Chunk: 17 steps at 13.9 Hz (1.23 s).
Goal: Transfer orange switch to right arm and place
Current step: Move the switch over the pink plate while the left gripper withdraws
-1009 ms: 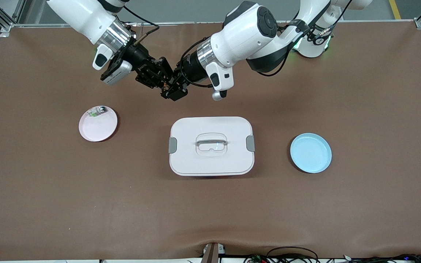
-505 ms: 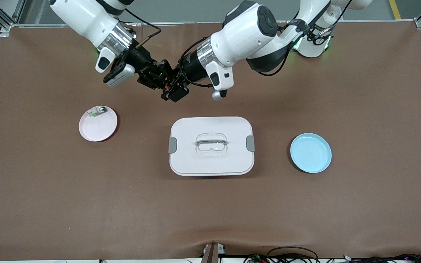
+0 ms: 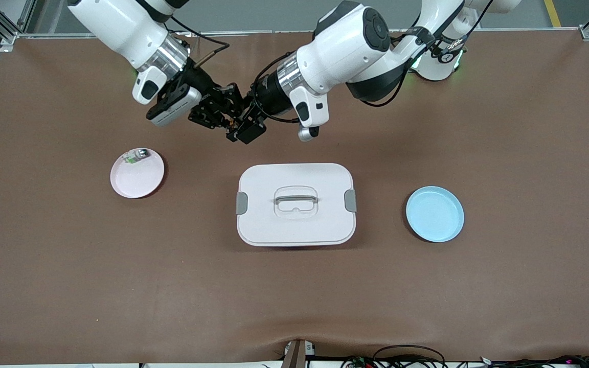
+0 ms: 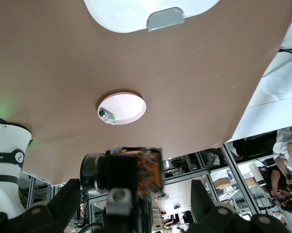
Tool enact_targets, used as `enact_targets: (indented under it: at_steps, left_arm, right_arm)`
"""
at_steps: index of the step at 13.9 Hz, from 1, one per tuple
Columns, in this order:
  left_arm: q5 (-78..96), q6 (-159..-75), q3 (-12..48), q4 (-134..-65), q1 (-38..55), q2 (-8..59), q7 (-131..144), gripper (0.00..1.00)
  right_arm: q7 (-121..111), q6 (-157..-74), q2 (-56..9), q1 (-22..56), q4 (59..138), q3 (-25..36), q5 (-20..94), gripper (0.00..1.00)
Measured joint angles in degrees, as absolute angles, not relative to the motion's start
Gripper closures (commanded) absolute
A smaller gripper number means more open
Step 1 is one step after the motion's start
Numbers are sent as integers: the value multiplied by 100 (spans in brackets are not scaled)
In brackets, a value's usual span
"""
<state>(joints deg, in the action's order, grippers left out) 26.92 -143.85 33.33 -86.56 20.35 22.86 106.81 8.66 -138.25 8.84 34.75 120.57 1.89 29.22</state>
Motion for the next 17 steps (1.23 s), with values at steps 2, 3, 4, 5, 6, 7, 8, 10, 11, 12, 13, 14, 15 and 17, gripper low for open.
enact_targets:
  at_steps: [2,3,4,5,6,7,8,10,11,12,13,14,15,17]
  left_arm:
    - [2692,-14107,3330,-8617,1842,2179,10222,0]
    - [2691,-13824,3330,-8600,1711,2106,9855,0]
    - [2691,-13503,3329,-8588,1576,2033,9365,0]
    - [2691,-13137,3329,-8585,1433,1963,8771,0]
    - [2693,-12747,3329,-8584,1270,1914,8146,0]
    - [2705,-12339,3328,-8583,1076,1886,7523,0]
    - [2769,-11925,3329,-8581,858,1877,6895,0]
    - [2910,-11192,3329,-8547,435,1877,5739,0]
    - [2929,-10804,3328,-8500,239,1876,5223,0]
    - [2936,-10402,3326,-8447,50,1876,4731,0]
    - [2943,-10008,3322,-8408,-144,1876,4240,0]
    - [2953,-9644,3316,-8391,-361,1876,3761,0]
    - [2958,-9292,3309,-8387,-611,1877,3317,0]
    - [2970,-8523,3279,-8389,-1301,1915,2566,0]
  right_arm:
    - [50,-13407,884,3253,11987,199,2726,100]
    - [-364,-13200,884,3127,11962,204,2631,100]
    - [-789,-12956,884,2984,11942,209,2535,100]
    - [-1281,-12668,884,2831,11919,213,2433,100]
    - [-1844,-12374,884,2668,11902,217,2290,100]
    - [-2480,-12143,884,2481,11900,223,2105,100]
    - [-3182,-11977,880,2264,11910,229,1918,100]
    - [-4619,-11813,852,1777,12002,244,1748,100]
    - [-5226,-11804,834,1544,12086,255,1690,100]
    - [-5701,-11804,817,1346,12172,261,1567,100]
    - [-6052,-11804,802,1192,12240,266,1380,100]
    - [-6329,-11804,788,1086,12294,266,1145,100]
    - [-6520,-11815,771,1040,12340,265,913,100]
    - [-6786,-12055,758,1031,12611,245,663,100]
